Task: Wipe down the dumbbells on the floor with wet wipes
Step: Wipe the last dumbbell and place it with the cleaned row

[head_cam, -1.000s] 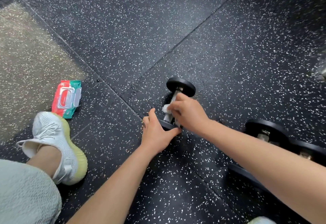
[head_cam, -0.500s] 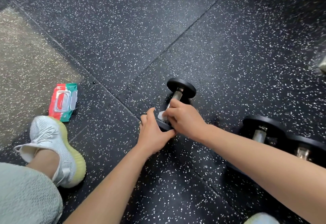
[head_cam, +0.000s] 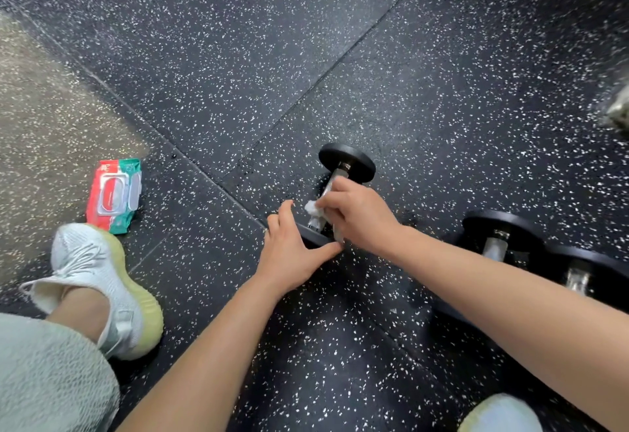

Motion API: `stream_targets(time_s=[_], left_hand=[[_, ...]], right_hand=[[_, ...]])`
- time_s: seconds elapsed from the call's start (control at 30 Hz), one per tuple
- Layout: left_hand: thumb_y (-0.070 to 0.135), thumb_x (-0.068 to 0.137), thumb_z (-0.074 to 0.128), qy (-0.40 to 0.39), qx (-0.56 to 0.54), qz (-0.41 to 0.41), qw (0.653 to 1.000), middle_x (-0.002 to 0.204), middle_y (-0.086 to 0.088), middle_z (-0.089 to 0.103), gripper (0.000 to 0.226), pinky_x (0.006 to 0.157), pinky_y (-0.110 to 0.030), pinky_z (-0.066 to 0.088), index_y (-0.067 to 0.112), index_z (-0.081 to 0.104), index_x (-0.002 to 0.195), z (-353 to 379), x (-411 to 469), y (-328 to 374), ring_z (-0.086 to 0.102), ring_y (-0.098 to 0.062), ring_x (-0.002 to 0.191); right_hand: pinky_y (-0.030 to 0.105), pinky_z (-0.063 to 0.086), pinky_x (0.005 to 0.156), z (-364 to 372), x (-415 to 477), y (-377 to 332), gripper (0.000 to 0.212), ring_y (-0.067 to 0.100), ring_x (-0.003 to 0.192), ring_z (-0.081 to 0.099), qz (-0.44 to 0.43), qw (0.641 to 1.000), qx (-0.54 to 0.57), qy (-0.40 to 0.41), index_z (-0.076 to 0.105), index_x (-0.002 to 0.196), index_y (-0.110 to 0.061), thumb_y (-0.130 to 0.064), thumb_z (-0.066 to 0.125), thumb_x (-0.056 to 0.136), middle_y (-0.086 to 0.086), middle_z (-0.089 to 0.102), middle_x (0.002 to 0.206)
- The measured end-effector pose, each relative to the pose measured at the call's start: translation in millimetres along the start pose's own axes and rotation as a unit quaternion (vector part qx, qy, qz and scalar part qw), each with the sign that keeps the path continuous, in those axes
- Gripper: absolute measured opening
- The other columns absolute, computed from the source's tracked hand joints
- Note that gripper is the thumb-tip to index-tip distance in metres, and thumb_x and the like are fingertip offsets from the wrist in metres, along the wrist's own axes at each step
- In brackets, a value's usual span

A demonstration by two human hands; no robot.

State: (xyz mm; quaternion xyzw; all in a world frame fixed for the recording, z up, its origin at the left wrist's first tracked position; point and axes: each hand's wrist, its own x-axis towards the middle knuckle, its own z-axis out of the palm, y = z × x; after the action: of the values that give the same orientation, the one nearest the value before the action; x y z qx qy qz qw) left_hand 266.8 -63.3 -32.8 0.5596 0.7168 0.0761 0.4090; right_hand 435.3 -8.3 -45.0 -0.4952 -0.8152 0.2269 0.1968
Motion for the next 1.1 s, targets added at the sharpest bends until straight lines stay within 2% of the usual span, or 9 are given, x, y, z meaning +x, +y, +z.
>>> stream_targets(time_s=[0.17,0.37,0.53,0.6,0.67,0.8,0.9,1.0,1.1], left_hand=[[0.061,0.084,0.074,-0.058,-0.024,-0.013,0.998,0.165,0.001,0.014,0.109,0.123,-0.051,0.029,0.032,0.006,0.164,-9,8,-3,0.023,-0.028,0.153],[0.064,0.075,0.082,-0.057,-0.015,-0.018,0.998,0.164,-0.003,0.015,0.123,0.123,-0.05,0.028,0.024,0.009,0.165,-9,11,-2,0.021,-0.031,0.153],[0.067,0.071,0.085,-0.042,-0.007,-0.019,0.999,0.163,-0.006,0.015,0.128,0.124,-0.049,0.026,0.021,0.01,0.164,-5,9,1,0.02,-0.032,0.153],[0.064,0.071,0.087,-0.049,-0.018,-0.03,0.998,0.163,-0.006,0.015,0.128,0.125,-0.048,0.025,0.022,0.01,0.164,-7,10,1,0.019,-0.031,0.154],[0.061,0.072,0.088,-0.058,-0.032,-0.039,0.997,0.163,-0.006,0.016,0.127,0.124,-0.048,0.026,0.023,0.009,0.164,-9,12,1,0.02,-0.03,0.153],[0.053,0.075,0.089,-0.074,-0.061,-0.039,0.995,0.162,-0.006,0.019,0.125,0.118,-0.043,0.033,0.024,0.006,0.164,-7,9,1,0.032,-0.027,0.149],[0.051,0.077,0.088,-0.074,-0.077,-0.03,0.994,0.163,-0.005,0.017,0.123,0.116,-0.042,0.032,0.026,0.005,0.164,-4,6,2,0.033,-0.025,0.148],[0.049,0.08,0.086,-0.078,-0.096,-0.031,0.992,0.163,-0.003,0.018,0.118,0.116,-0.041,0.031,0.027,0.006,0.164,-6,8,2,0.031,-0.022,0.148],[0.043,0.087,0.078,-0.09,-0.12,-0.039,0.988,0.161,-0.004,0.019,0.106,0.107,-0.036,0.032,0.027,0.008,0.165,-10,11,0,0.035,-0.022,0.141]], right_hand=[[0.037,0.051,0.057,-4,11,8,0.013,0.029,0.071,0.062,0.069,0.994,-0.036,0.083,0.077,0.098,-0.018,-0.023,0.065,0.094,-0.002,0.057,0.092],[0.031,0.043,0.055,3,-7,2,0.014,0.022,0.072,0.059,-0.02,1.0,-0.007,0.001,0.077,0.101,-0.022,-0.017,0.068,0.091,-0.005,0.054,0.088],[0.032,0.047,0.058,-8,5,11,0.013,0.024,0.071,0.061,0.066,0.994,-0.015,0.081,0.079,0.1,-0.021,-0.022,0.067,0.094,-0.005,0.057,0.089],[0.032,0.043,0.056,-4,6,4,0.014,0.027,0.069,0.06,0.087,0.991,-0.024,0.094,0.078,0.1,-0.02,-0.022,0.065,0.094,-0.003,0.056,0.089],[0.03,0.038,0.054,2,-1,-4,0.012,0.027,0.068,0.059,0.056,0.996,-0.027,0.068,0.077,0.097,-0.019,-0.019,0.066,0.093,-0.002,0.055,0.089],[0.037,0.048,0.056,2,-11,-4,0.015,0.028,0.073,0.062,-0.029,0.999,-0.017,-0.02,0.077,0.101,-0.02,-0.015,0.065,0.092,-0.002,0.058,0.091],[0.03,0.046,0.06,-7,-1,8,0.015,0.024,0.076,0.065,0.01,1.0,-0.022,0.015,0.078,0.102,-0.023,-0.02,0.067,0.093,-0.006,0.061,0.095],[0.034,0.05,0.059,-9,9,13,0.013,0.028,0.074,0.065,0.077,0.994,-0.025,0.077,0.079,0.098,-0.022,-0.02,0.068,0.092,-0.003,0.061,0.093],[0.036,0.047,0.054,1,-1,2,0.012,0.031,0.07,0.062,0.025,0.998,-0.026,0.042,0.077,0.097,-0.018,-0.017,0.066,0.092,0.0,0.057,0.09]])
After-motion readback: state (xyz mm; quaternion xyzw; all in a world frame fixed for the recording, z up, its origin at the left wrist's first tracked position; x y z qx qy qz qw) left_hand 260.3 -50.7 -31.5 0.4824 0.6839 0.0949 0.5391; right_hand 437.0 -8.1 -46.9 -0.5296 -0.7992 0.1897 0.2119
